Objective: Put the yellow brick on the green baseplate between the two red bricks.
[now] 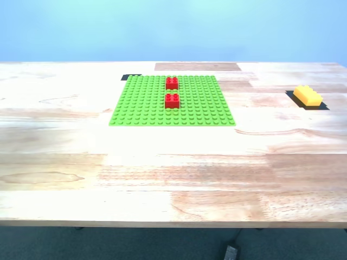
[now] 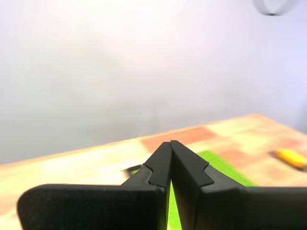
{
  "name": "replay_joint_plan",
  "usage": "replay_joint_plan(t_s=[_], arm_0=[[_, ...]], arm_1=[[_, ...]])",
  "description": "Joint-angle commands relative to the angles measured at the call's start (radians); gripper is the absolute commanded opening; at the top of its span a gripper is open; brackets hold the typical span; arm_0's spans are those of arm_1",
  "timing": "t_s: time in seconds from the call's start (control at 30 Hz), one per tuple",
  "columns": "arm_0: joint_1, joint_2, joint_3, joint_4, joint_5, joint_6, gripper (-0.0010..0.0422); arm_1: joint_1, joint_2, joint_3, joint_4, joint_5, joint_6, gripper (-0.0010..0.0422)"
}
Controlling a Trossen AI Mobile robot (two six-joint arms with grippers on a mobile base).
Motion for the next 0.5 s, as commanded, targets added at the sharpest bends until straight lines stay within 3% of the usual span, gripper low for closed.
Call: replay_joint_plan(t_s=[0.03, 0.23, 0.37, 0.5], arm_0=[[0.0, 0.115, 0.155, -0.132, 0.111, 0.085, 0.0], [0.0, 0.334, 0.461, -0.585, 0.112, 0.418, 0.0], [0.0, 0.455, 0.572, -0.745, 0.112, 0.476, 0.0], [0.0, 0.518, 0.612, -0.756, 0.112, 0.47, 0.0]], arm_1=[[0.0, 0.118, 0.126, -0.114, 0.0, 0.009, 0.0], [0.003, 0.309, 0.337, -0.285, -0.029, -0.004, 0.0], [0.0, 0.408, 0.451, -0.373, -0.13, -0.08, 0.0], [-0.002, 0.515, 0.568, -0.477, -0.13, -0.1, 0.0]])
